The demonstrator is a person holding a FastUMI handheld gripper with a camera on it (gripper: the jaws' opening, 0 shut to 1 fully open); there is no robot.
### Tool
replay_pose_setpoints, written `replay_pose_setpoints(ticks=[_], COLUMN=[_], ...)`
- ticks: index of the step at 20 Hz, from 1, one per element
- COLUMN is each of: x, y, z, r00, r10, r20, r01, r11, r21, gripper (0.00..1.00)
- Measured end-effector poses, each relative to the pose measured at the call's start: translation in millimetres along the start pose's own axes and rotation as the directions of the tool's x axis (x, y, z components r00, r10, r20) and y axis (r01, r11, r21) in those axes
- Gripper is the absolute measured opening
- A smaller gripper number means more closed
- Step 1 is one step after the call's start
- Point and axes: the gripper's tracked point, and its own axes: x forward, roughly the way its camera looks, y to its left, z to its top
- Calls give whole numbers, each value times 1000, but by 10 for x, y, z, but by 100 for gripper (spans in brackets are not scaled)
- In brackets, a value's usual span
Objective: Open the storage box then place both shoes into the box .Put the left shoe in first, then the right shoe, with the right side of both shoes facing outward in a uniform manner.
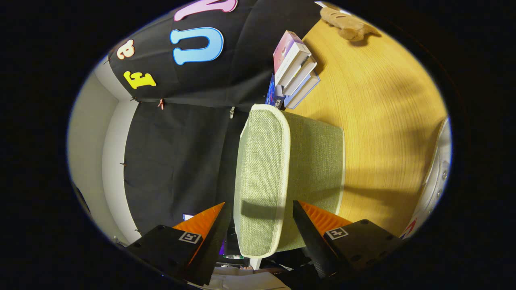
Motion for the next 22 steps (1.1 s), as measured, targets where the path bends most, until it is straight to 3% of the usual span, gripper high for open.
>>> replay_pose_setpoints(ticks=[2, 4, 8, 11, 17, 22], x=[62, 85, -5, -135, -151, 38], y=[21, -32, -4, 123, 602, 1334], z=[-16, -23, -35, 142, 84, 75], r00=[999, 999, 998, 991, 980, 969], r10=[35, 33, 62, 95, 153, 208], r20=[-3, -7, -5, 91, 125, 131], r01=[-34, -32, -61, -101, -157, -199], r11=[999, 999, 995, 993, 987, 977], r21=[27, 44, 77, 55, 19, -79], gripper=[95, 71, 58, 9, 5, 5])
